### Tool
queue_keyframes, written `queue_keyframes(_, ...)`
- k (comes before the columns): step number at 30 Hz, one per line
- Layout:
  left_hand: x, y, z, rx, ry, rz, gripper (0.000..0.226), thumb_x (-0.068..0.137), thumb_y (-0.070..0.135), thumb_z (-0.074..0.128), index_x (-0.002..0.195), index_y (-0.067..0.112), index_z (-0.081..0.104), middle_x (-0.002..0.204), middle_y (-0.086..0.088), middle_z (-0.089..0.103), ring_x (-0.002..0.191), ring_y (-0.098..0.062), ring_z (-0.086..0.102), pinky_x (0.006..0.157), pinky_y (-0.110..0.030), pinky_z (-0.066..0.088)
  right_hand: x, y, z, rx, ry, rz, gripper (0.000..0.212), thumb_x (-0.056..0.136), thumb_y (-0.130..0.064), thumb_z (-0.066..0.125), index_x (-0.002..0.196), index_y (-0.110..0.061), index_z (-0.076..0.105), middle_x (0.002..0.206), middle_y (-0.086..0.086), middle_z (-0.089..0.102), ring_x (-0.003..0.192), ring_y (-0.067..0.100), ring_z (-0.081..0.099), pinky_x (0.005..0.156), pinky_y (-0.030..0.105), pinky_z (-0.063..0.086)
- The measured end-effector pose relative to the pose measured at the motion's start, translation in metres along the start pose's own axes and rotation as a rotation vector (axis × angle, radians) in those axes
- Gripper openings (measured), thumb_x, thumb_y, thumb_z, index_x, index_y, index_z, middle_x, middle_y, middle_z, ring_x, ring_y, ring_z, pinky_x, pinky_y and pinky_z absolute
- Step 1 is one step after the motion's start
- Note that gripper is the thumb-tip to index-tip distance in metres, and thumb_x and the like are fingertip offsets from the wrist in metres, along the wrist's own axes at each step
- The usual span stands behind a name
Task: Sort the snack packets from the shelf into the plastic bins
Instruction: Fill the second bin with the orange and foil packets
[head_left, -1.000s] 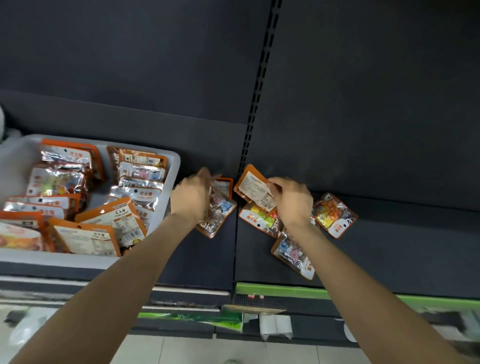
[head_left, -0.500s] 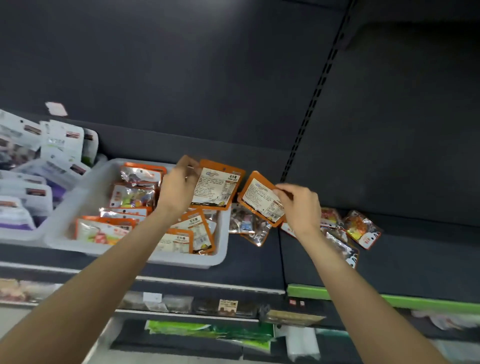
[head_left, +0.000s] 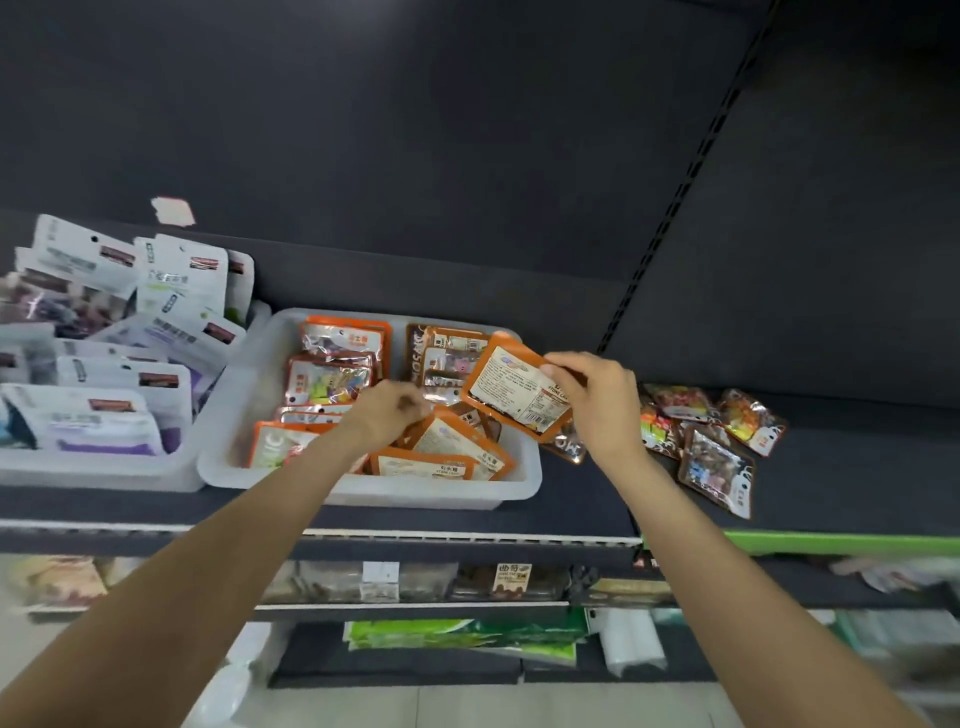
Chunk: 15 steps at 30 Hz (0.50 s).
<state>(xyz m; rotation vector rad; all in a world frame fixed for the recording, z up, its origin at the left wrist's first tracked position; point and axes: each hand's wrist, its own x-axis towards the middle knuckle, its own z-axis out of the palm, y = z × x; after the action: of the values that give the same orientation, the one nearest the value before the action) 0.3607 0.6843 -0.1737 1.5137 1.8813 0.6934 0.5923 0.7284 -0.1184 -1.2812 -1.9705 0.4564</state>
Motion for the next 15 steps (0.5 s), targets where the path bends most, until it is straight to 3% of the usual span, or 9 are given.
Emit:
queue_keyframes(6,-0.008,-0.01,-0.008,-0.1,-0.04,0.053,0.013,0.095,0.018,0.054,0.107,0.022,0.058,0.114,0.0,0.062,0.107,-0.016,0.057,0.089,-0.027,0.045,-0.003,-0.01,0.024,0.016,-0.083,0.0,0.018,0.09,-0.02,0.063,0.104,-0.017,0.074,0.098,0.0,0.072,0.089,0.013,0.065,0.072,0.032,0.052)
queue_keyframes(10,-0.021,-0.014,-0.008,-0.092,-0.069,0.083,0.018,0.094,0.024,0.056,0.111,0.021,0.057,0.106,0.006,0.061,0.103,-0.01,0.053,0.09,-0.028,0.043,0.002,-0.016,0.037,0.009,-0.073,0.001,0.019,0.091,-0.022,0.061,0.106,-0.017,0.073,0.099,0.0,0.07,0.089,0.013,0.064,0.071,0.032,0.051)
queue_keyframes(15,-0.024,-0.017,-0.011,-0.066,-0.038,0.038,0.031,0.094,0.026,0.054,0.123,0.017,0.048,0.11,-0.003,0.063,0.1,-0.014,0.057,0.083,-0.027,0.046,0.008,-0.019,0.045,0.03,-0.087,0.003,0.02,0.091,-0.019,0.062,0.107,-0.014,0.072,0.101,0.002,0.071,0.091,0.015,0.064,0.074,0.034,0.052)
